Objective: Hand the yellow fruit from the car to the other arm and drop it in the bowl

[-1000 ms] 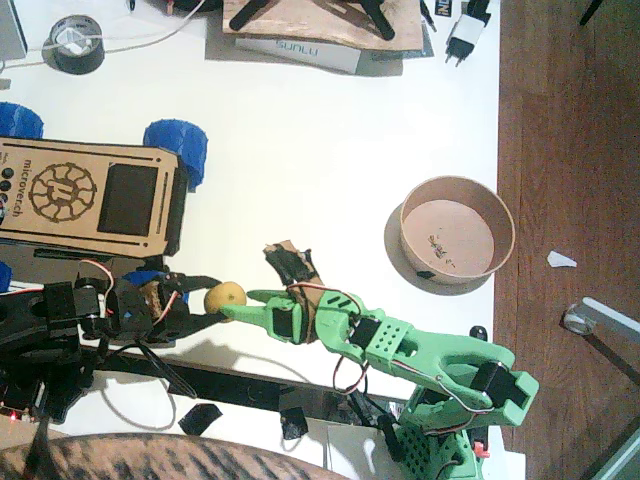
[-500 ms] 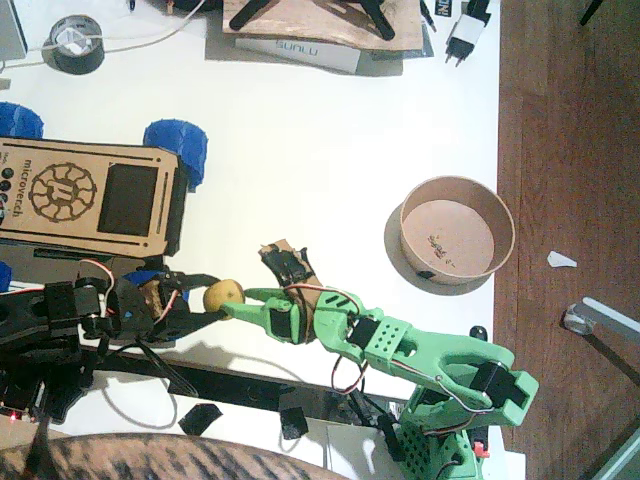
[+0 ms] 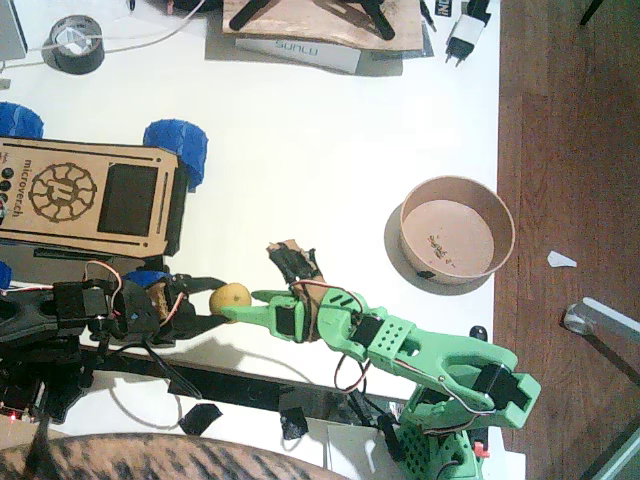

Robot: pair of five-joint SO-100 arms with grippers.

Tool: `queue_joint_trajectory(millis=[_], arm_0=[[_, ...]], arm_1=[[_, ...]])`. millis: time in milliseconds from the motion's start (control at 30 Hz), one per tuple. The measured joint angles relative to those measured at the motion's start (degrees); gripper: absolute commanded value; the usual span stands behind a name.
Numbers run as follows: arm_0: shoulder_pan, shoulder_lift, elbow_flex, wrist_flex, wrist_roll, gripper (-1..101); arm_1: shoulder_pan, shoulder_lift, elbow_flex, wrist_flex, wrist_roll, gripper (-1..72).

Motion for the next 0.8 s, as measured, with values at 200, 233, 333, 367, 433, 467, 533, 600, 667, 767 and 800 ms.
queue_joint_trajectory(millis=[200, 233, 333, 367, 433, 467, 533, 600, 667, 767, 800], arm_0=[[0.0, 0.0, 0.0, 0.0, 0.0, 0], [0.0, 0.0, 0.0, 0.0, 0.0, 0], [0.0, 0.0, 0.0, 0.0, 0.0, 0], [0.0, 0.0, 0.0, 0.0, 0.0, 0], [0.0, 0.0, 0.0, 0.0, 0.0, 0], [0.0, 0.0, 0.0, 0.0, 0.0, 0], [0.0, -0.26, 0.0, -0.18, 0.0, 0], [0.0, -1.58, 0.0, -1.93, 0.62, 0], [0.0, -3.34, 0.0, -4.83, 2.55, 0], [0.18, -4.13, 0.09, -6.42, 4.57, 0], [0.35, -4.13, 0.09, -6.59, 4.92, 0]], arm_1=[[0.0, 0.0, 0.0, 0.09, 0.88, 31.5], [0.0, 0.0, 0.0, 0.09, 0.97, 31.4], [0.0, 0.0, 0.0, 0.09, 1.23, 31.3], [0.0, 0.0, 0.0, 0.09, 1.23, 31.2], [0.0, -0.18, 0.0, 0.09, 1.23, 30.9], [0.0, -0.18, 0.0, 0.09, 1.23, 30.8], [0.0, -0.18, 0.62, 0.09, 1.58, 30.9], [0.18, -0.18, 1.67, 0.35, 2.2, 31.4], [0.97, -0.18, 2.55, 0.35, 2.9, 31.7], [1.67, 0.0, 3.43, 0.35, 3.16, 31.7], [1.67, 0.0, 3.52, 0.35, 3.16, 31.7]])
